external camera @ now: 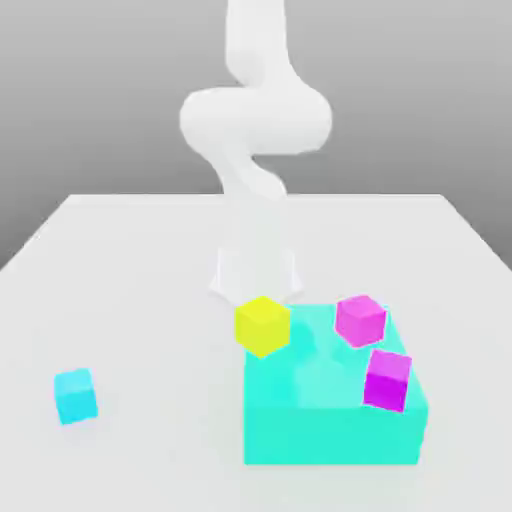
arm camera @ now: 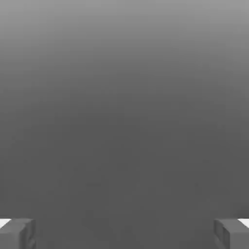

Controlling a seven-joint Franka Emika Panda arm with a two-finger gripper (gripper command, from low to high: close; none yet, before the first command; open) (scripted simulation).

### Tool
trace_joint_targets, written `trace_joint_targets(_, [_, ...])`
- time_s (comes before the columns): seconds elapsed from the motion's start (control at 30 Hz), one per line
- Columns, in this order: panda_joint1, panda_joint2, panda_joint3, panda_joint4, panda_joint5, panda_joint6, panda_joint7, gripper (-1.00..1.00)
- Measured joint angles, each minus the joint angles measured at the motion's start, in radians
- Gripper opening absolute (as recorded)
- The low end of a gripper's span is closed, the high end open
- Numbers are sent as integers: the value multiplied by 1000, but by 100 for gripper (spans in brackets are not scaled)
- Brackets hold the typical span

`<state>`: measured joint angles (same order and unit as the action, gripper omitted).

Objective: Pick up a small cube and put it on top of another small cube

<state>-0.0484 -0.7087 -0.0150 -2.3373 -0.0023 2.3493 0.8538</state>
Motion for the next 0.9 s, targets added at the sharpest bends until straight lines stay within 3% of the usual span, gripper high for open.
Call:
trace_joint_targets(0.57, [-285,622,-164,-254,13,336,346,0])
trace_joint_targets(0.73, [-372,806,-200,-325,72,434,404,0])
trace_joint_targets(0.9, [-436,988,-127,-307,175,570,345,0])
